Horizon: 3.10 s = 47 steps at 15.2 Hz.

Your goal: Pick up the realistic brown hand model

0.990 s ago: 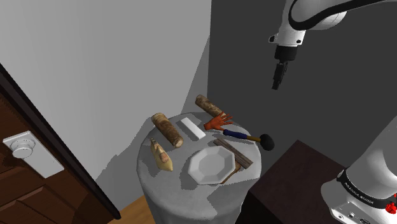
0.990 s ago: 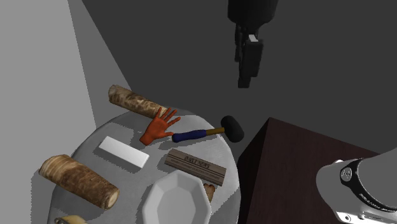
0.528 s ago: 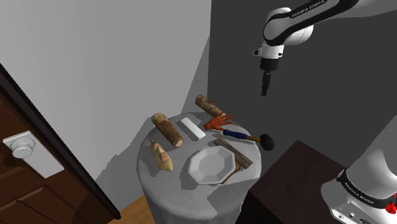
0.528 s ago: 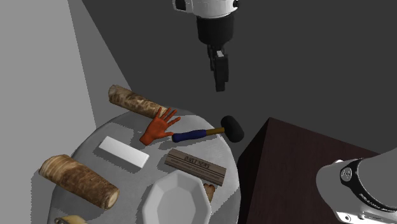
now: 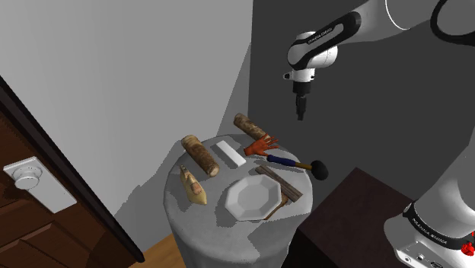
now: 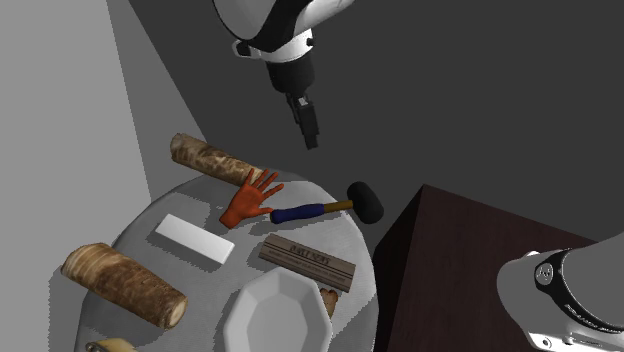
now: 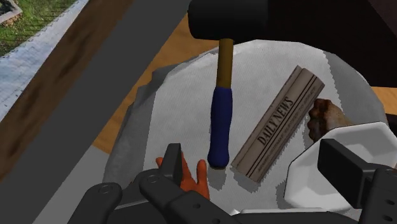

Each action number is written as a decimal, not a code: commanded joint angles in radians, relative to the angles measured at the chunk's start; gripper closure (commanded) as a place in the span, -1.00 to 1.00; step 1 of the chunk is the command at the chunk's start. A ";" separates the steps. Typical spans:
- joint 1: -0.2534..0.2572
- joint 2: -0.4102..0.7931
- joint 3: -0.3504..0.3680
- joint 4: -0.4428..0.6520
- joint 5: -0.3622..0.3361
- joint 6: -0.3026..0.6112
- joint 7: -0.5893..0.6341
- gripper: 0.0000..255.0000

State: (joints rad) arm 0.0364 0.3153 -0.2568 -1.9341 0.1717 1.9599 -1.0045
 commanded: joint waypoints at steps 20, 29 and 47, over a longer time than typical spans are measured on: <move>-0.072 0.708 0.120 0.723 0.012 -0.109 -0.261 -1.00; -0.072 0.713 0.120 0.724 0.013 -0.106 -0.261 1.00; -0.065 0.577 0.109 0.690 0.001 -0.208 -0.253 1.00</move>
State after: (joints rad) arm -0.0280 0.8982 -0.1468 -1.2462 0.1733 1.7603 -1.2580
